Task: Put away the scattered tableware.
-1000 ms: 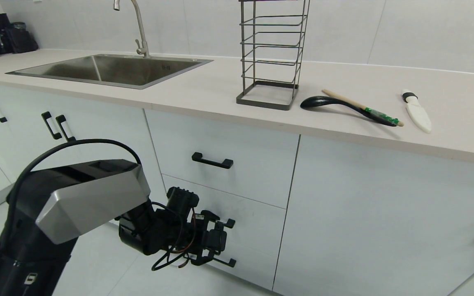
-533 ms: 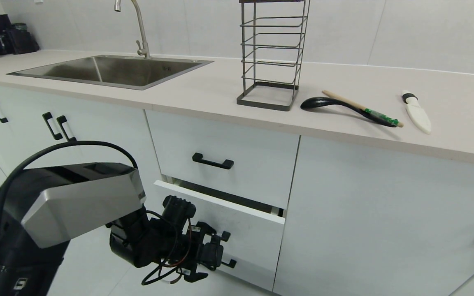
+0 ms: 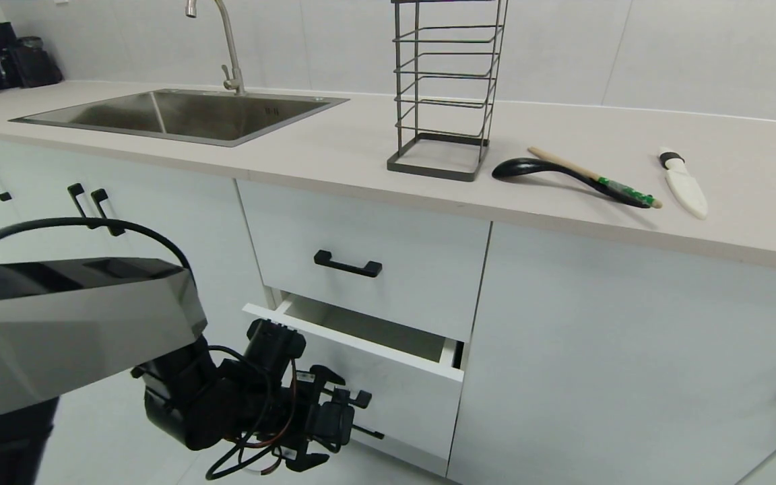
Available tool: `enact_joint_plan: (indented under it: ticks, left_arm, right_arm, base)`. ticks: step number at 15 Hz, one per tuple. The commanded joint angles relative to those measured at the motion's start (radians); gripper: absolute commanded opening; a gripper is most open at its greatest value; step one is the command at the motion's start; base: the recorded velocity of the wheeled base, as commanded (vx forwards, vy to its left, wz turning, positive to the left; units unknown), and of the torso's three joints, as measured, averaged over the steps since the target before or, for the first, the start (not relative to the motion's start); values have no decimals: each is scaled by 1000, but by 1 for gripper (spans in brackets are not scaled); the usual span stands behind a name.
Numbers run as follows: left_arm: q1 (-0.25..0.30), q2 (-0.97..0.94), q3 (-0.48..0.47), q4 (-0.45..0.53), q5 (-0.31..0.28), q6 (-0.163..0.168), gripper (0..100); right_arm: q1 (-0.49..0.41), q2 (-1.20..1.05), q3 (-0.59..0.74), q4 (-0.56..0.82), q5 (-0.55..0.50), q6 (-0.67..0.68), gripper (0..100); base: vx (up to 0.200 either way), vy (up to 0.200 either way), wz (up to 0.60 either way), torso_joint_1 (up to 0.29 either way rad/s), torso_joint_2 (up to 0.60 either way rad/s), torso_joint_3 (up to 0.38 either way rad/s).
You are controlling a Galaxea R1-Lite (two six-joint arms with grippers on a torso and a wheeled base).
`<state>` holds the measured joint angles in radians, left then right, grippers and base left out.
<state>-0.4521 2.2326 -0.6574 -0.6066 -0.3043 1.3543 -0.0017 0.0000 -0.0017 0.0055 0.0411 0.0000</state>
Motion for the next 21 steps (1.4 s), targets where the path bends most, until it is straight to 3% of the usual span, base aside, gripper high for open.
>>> enact_joint_plan:
  ticks: [1, 3, 5, 8, 9, 11, 15, 21]
  left_arm:
    - [-17, -220, 108, -7, 1, -18, 100]
    - [-65, -413, 165, 4, 43, -119, 100]
    - [-111, -502, 164, 19, 80, -225, 100]
    - [-128, -499, 150, 11, 125, -316, 100]
    - [-122, -444, 136, 4, 128, -331, 100]
    - [-117, -352, 105, -25, 126, -331, 100]
    - [-115, -165, 13, -162, 126, -359, 100]
    - [-115, -117, -1, -167, 126, -368, 100]
  right_arm:
    - [0, 2, 0, 1, 0, 0, 0]
    - [0, 2, 0, 1, 0, 0, 0]
    - [0, 2, 0, -1, 0, 0, 0]
    - [0, 2, 0, -1, 0, 0, 0]
    - [0, 2, 0, -1, 0, 0, 0]
    - [0, 2, 0, -1, 0, 0, 0]
    - [0, 2, 0, 1, 0, 0, 0]
    - [0, 2, 0, 1, 0, 0, 0]
  base:
    - [0, 0, 0, 0, 0, 0]
    - [0, 0, 0, 0, 0, 0]
    - [0, 0, 0, 0, 0, 0]
    - [0, 0, 0, 0, 0, 0]
    - [0, 0, 0, 0, 0, 0]
    - [0, 0, 0, 0, 0, 0]
    - [0, 0, 0, 0, 0, 0]
    - [0, 0, 0, 0, 0, 0]
